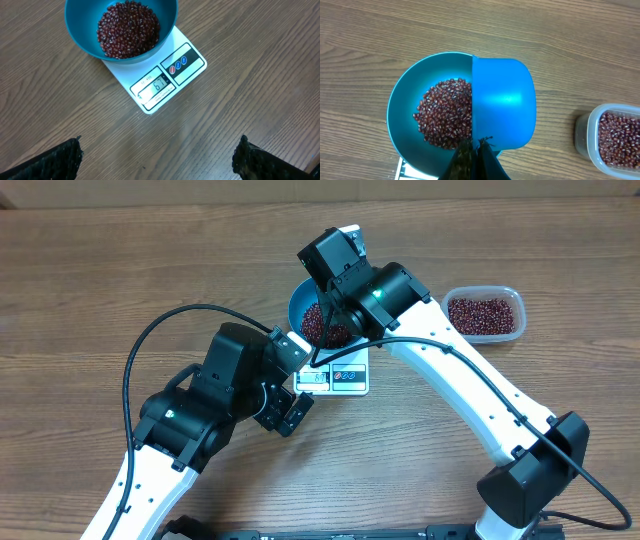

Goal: Scoop item into bowl and weigh 150g on scale
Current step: 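Tilt the blue scoop with the right gripper to pour beans into the bowl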

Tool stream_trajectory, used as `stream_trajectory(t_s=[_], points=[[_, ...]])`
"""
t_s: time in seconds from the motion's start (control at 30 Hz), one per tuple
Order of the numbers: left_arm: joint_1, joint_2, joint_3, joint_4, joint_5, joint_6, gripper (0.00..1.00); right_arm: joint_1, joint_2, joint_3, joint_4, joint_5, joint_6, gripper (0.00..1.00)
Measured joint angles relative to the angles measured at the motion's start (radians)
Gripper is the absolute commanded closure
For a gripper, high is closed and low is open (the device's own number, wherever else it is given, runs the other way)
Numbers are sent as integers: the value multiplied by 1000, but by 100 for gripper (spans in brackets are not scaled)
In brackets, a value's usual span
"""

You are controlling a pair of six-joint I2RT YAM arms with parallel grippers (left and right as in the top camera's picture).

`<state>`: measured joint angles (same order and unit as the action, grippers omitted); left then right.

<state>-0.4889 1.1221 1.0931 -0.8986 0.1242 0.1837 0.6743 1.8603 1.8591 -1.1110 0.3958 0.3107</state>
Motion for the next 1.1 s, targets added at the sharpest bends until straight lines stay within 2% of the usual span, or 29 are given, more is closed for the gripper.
stream_trajectory(t_s=[1.1], points=[[0,0,0,0,0,0,0,47,0,0,2,82,38,96]])
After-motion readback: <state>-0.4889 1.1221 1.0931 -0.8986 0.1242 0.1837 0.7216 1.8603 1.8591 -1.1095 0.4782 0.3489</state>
